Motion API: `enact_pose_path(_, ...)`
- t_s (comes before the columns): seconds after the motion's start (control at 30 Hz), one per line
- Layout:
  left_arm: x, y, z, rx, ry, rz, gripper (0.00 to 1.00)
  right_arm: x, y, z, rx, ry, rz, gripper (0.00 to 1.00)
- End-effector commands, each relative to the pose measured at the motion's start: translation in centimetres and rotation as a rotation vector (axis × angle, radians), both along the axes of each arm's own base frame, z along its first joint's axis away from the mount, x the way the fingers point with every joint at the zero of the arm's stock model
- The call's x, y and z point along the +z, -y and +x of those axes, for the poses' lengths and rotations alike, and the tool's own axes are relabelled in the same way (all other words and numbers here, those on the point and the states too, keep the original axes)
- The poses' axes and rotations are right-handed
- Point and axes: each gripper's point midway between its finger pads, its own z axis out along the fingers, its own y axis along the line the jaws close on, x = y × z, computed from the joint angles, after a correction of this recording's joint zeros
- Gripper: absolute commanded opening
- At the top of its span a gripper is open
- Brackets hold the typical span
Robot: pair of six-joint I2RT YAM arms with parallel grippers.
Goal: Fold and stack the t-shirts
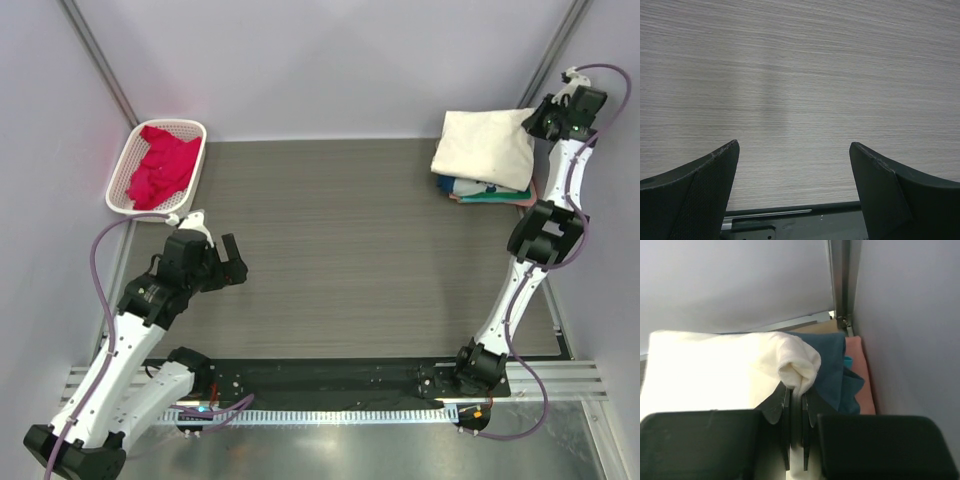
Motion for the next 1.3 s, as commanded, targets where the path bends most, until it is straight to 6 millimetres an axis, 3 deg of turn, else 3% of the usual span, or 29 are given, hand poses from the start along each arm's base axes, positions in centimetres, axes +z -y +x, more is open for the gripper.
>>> enact_pose_path(0.0,0.9,0.4,0.4,-0.001,0.038,-0.034,0.92,5.0,1.5,1.4,-0.103,0.127,-0.25,0.03)
enact_pose_path(0.2,1.2,0.5,0.3,-0.011,0.054,-0.041,0.92,1.1,1.5,2.8,-0.137,0.098,-0.344,0.08)
enact_pose_path(0.37,1.5,0.5,0.2,-0.017,0.065,-0.046,0.92,-1.7,4.5,2.6,-0.314,0.05,-0.424,0.12)
enact_pose_path(0.5,2.0,0.5,0.1,-0.017,0.089,-0.053,0.92,-1.7,6.3,2.8,-0.428,0.086,-0.471,0.18)
enact_pose_path(0.57,2.1,0.4,0.0,-0.018,0.096,-0.055,0.92,-1.2,6.7,2.8,-0.448,0.096,-0.507,0.29)
enact_pose_path(0.63,2.5,0.4,0.0,-0.02,0.112,-0.061,0.93,0.2,7.2,2.3,-0.494,0.111,-0.531,0.47)
enact_pose_path(0.7,2.6,0.4,-0.1,-0.02,0.117,-0.063,0.93,0.8,7.4,1.4,-0.533,0.115,-0.525,0.56)
enact_pose_path(0.73,2.9,0.4,-0.2,-0.022,0.127,-0.066,0.93,3.3,7.1,0.8,-0.543,0.156,-0.521,0.63)
enact_pose_path(0.83,3.2,0.4,-0.3,-0.028,0.143,-0.075,0.93,5.8,6.6,-0.2,-0.565,0.194,-0.506,0.87)
enact_pose_path(0.87,3.3,0.5,-0.4,-0.033,0.145,-0.078,0.93,8.4,6.3,-0.9,-0.573,0.231,-0.508,0.9)
enact_pose_path(0.93,3.5,0.4,-0.5,-0.03,0.156,-0.081,0.92,10.6,6.0,-1.9,-0.594,0.258,-0.502,0.95)
enact_pose_path(0.97,3.7,0.4,-0.6,-0.032,0.166,-0.085,0.93,13.4,5.5,-2.9,-0.601,0.301,-0.497,0.95)
enact_pose_path(1.03,3.9,0.3,-0.7,-0.03,0.178,-0.086,0.93,15.7,4.4,-3.9,-0.604,0.347,-0.462,0.96)
enact_pose_path(1.07,4.0,0.2,-0.7,-0.029,0.184,-0.088,0.93,18.4,3.5,-5.1,-0.606,0.386,-0.453,0.96)
enact_pose_path(1.2,4.4,0.0,-0.8,-0.022,0.202,-0.089,0.93,20.6,0.2,-7.1,-0.563,0.398,-0.388,0.96)
enact_pose_path(1.27,4.5,-0.1,-0.9,-0.016,0.209,-0.089,0.93,20.6,-3.0,-6.6,-0.443,0.423,-0.312,0.96)
